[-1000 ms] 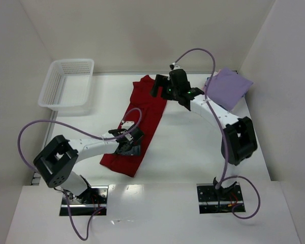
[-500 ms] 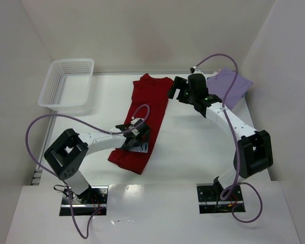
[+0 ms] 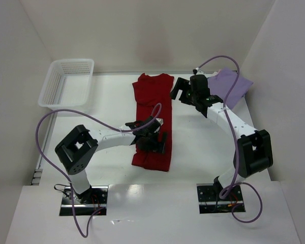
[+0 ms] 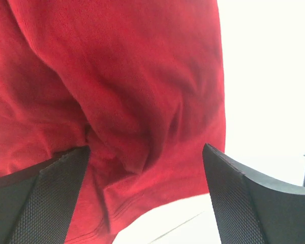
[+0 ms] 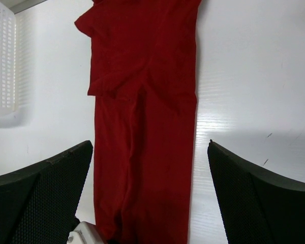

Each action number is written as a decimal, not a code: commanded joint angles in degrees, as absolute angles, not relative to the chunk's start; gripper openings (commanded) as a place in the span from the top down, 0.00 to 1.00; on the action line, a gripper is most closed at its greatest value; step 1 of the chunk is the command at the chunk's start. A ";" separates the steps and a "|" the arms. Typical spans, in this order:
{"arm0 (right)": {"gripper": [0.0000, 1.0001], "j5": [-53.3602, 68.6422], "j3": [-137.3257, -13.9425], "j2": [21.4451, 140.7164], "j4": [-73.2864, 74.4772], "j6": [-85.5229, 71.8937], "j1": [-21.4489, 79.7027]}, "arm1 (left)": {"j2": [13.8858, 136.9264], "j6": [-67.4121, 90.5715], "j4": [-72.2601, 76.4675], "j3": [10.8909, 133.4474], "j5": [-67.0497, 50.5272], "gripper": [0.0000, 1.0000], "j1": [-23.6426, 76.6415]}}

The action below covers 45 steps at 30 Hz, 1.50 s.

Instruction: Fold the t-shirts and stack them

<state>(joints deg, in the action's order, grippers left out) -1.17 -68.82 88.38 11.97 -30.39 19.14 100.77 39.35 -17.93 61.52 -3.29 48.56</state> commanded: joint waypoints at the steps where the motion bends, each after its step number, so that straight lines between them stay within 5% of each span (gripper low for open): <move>1: 0.01 -0.27 -68.47 89.46 8.71 -30.50 18.72 | 101.17 44.89 -15.74 61.35 -10.55 0.01 49.13; 13: 0.01 1.49 -70.31 93.69 8.70 -30.50 18.72 | 97.21 51.24 -11.95 58.36 -17.67 0.01 50.27; 23: 0.01 4.56 -66.90 89.47 8.70 -31.11 18.72 | 79.29 51.77 -18.19 55.48 2.71 0.01 50.27; 45: 0.01 6.68 -57.83 82.09 7.65 -33.31 18.72 | 89.64 54.93 -16.70 45.53 -3.42 0.01 50.88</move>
<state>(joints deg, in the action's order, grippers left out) 6.59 -58.04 84.84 10.24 -33.15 19.09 87.02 53.15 -18.26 46.13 -0.05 50.13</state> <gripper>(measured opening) 0.992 0.990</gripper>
